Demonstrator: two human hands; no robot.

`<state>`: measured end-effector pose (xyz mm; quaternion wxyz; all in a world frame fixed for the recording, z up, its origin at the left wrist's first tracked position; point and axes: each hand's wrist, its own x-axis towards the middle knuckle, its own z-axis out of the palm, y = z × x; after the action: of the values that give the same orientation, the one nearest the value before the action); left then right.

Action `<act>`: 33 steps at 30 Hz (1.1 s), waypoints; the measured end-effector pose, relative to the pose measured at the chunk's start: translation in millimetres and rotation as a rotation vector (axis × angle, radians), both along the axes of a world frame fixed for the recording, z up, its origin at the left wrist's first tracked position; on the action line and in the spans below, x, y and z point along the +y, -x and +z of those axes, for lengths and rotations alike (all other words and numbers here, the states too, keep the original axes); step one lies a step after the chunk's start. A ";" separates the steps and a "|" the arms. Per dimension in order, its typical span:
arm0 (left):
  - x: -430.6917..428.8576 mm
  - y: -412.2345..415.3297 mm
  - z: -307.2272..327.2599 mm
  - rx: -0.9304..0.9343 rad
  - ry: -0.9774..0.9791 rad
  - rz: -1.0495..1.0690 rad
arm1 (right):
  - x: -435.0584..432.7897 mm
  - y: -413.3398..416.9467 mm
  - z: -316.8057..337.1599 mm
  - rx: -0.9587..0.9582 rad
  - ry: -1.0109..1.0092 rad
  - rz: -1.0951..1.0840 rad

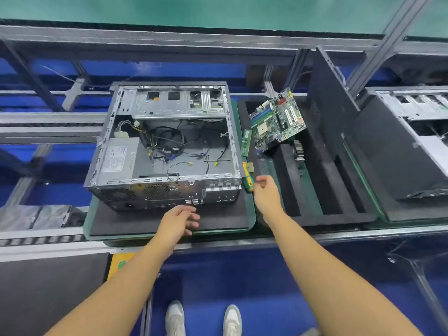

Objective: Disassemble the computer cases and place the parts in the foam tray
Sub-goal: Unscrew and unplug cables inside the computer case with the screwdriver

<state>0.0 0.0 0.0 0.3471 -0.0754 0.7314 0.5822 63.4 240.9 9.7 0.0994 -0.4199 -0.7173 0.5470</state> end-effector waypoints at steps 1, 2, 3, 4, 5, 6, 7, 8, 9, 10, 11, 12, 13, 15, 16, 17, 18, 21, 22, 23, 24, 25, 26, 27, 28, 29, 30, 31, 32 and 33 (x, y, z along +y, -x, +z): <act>6.2 1.3 -2.7 -0.012 -0.012 0.030 | 6.5 10.8 -2.6 -0.048 -0.104 0.055; 9.1 1.9 -2.7 -0.032 -0.018 0.063 | 10.1 18.2 -2.5 -0.118 -0.191 0.112; 12.3 3.8 -4.9 -0.050 -0.026 0.094 | 15.4 27.2 -6.4 -0.170 -0.268 0.167; 14.0 4.9 -4.2 -0.067 -0.024 0.125 | 18.9 35.3 -7.9 -0.219 -0.297 0.216; 14.5 6.6 -6.4 -0.076 -0.031 0.160 | 21.4 41.6 -13.6 -0.250 -0.308 0.270; 13.9 8.2 -6.9 -0.072 -0.026 0.191 | 23.1 44.8 -19.9 -0.285 -0.322 0.328; 13.4 9.9 -7.8 -0.070 -0.026 0.220 | 25.8 46.3 -24.6 -0.318 -0.347 0.382; 13.2 9.6 -5.0 -0.066 -0.016 0.233 | 27.4 47.4 -27.7 -0.345 -0.384 0.430; 13.7 9.3 -3.3 -0.062 -0.007 0.234 | 29.1 48.4 -29.9 -0.354 -0.428 0.466; 13.9 8.3 -1.7 -0.060 0.008 0.219 | 30.0 50.0 -31.2 -0.364 -0.468 0.493; 14.6 6.9 -0.8 -0.060 0.018 0.203 | 29.7 51.2 -32.7 -0.365 -0.489 0.506; 14.6 4.7 0.8 -0.054 0.029 0.188 | 28.4 52.7 -33.9 -0.365 -0.490 0.512; 14.4 1.9 2.9 -0.049 0.032 0.175 | 27.5 54.6 -34.5 -0.371 -0.475 0.510; 12.4 -3.8 7.9 -0.042 0.024 0.158 | 25.9 58.4 -34.3 -0.381 -0.387 0.488; 10.7 -6.6 11.7 -0.042 0.021 0.148 | 26.2 58.8 -33.0 -0.364 -0.295 0.445; 8.7 -9.4 16.0 -0.041 0.015 0.139 | 25.7 57.8 -29.8 -0.311 -0.157 0.367; 6.2 -11.5 20.0 -0.031 0.016 0.127 | 25.3 55.4 -25.1 -0.246 0.009 0.272; -2.7 -12.0 34.8 0.058 0.039 0.108 | 25.3 46.0 -5.6 -0.043 0.343 0.105; -6.0 -9.6 40.5 0.103 0.054 0.098 | 23.5 42.9 2.7 0.026 0.367 0.104; -8.9 -6.6 47.1 0.147 0.071 0.083 | 20.3 39.8 12.6 0.094 0.362 0.113; -12.2 -3.5 53.6 0.190 0.091 0.059 | 15.6 36.8 23.0 0.159 0.347 0.116; -16.0 -0.5 61.4 0.233 0.115 0.023 | 9.9 34.7 33.8 0.219 0.319 0.115; -20.1 2.4 70.0 0.291 0.135 -0.023 | 3.9 33.2 45.4 0.271 0.282 0.110; -24.8 4.1 79.2 0.380 0.152 -0.083 | -2.4 31.9 57.9 0.318 0.241 0.096; -31.6 6.1 87.4 0.539 0.181 -0.174 | -9.2 30.1 70.5 0.373 0.215 0.073; -41.2 9.0 96.6 0.770 0.234 -0.296 | -16.1 28.1 82.1 0.439 0.203 0.047; -53.3 14.5 105.9 1.037 0.294 -0.427 | -23.6 25.5 92.8 0.501 0.187 0.027; -67.5 24.9 113.3 1.292 0.344 -0.536 | -32.0 22.0 101.9 0.545 0.160 0.015; -83.3 39.1 119.4 1.479 0.392 -0.593 | -41.9 17.5 109.6 0.568 0.145 0.017; -98.9 56.8 124.9 1.557 0.451 -0.603 | -53.1 13.5 115.5 0.583 0.157 0.021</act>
<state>-56.8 -98.9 124.9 -0.1362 0.4751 0.8478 0.1922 49.9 187.8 125.1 0.2627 -0.2441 -0.6183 0.6994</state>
